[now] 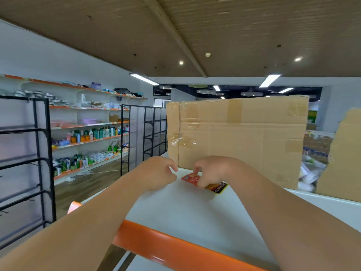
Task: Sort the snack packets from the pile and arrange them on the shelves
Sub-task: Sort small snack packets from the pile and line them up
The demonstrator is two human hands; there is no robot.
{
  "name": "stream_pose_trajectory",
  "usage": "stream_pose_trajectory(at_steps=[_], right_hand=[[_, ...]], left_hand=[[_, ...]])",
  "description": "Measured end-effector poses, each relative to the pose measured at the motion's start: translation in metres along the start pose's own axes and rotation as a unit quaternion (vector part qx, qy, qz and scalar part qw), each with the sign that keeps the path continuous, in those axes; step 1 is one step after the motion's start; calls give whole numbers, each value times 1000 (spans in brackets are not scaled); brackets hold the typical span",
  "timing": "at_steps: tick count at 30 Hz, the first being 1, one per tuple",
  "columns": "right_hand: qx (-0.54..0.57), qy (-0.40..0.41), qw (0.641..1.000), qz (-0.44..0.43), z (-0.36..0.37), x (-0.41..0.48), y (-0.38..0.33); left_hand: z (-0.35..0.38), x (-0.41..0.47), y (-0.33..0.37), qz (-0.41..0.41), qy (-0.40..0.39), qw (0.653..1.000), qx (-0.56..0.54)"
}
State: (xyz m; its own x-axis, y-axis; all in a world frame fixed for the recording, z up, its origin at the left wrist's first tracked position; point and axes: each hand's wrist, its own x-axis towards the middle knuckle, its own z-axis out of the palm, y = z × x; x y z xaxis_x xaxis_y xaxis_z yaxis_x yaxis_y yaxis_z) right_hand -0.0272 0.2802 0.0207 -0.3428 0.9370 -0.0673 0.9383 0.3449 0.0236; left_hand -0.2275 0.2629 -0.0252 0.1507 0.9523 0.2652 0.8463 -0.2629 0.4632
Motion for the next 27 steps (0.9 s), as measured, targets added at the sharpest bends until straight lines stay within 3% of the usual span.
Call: stream_pose_trajectory(at_steps=[6, 13, 27], right_hand=[[73, 111, 991, 32, -21, -56, 54], [115, 166, 974, 107, -24, -169, 140], [56, 284, 909, 301, -15, -467, 284]], left_hand=[[6, -1, 52, 46, 40, 998, -23], [45, -13, 168, 133, 44, 988, -60], [147, -92, 436, 321, -15, 940, -115]])
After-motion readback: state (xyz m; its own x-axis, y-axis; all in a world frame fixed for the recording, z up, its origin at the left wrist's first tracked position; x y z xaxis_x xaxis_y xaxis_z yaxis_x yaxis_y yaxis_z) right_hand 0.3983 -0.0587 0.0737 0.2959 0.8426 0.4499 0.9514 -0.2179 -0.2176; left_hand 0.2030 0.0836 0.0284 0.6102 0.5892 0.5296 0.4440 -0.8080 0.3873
